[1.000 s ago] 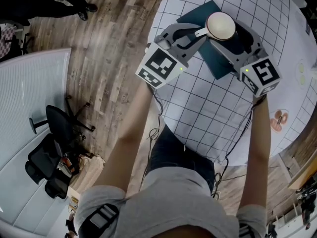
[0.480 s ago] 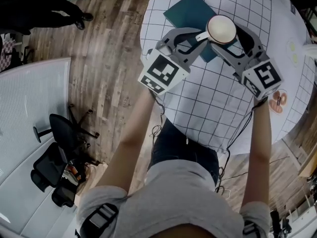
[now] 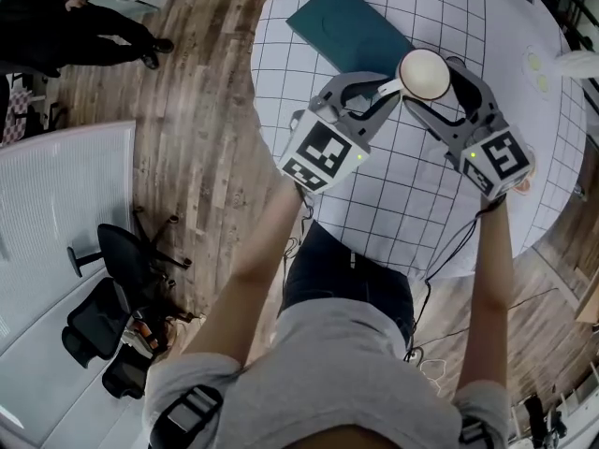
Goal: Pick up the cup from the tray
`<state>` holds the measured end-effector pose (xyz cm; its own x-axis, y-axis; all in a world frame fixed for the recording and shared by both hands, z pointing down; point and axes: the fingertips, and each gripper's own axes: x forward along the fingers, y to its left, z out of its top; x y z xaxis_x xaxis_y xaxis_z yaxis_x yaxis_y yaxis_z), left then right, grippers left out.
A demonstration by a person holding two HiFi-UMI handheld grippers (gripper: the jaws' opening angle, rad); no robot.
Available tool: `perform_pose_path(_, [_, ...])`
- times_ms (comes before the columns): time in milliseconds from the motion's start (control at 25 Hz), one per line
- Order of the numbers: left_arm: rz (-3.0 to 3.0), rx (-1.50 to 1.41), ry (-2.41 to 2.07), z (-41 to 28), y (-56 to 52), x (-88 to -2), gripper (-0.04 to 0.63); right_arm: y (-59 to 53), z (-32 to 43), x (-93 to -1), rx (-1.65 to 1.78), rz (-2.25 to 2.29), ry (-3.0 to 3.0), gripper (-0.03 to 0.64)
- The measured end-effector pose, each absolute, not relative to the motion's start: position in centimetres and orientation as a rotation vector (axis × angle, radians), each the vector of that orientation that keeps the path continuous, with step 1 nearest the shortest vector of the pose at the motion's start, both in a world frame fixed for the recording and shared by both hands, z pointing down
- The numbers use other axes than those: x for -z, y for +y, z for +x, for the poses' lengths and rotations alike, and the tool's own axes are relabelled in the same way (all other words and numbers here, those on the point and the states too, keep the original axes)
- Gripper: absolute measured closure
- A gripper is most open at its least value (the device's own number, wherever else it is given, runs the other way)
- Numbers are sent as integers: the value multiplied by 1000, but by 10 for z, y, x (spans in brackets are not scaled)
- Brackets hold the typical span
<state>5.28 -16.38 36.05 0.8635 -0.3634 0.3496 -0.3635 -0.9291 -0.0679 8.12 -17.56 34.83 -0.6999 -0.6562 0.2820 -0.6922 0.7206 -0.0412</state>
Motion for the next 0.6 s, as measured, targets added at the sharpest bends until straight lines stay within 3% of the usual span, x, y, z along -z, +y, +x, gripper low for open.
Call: perform_pose_path(600, [2921,-678,-667,81,-116,-425,523,-126,111,-416,-390,1084,-2690,301])
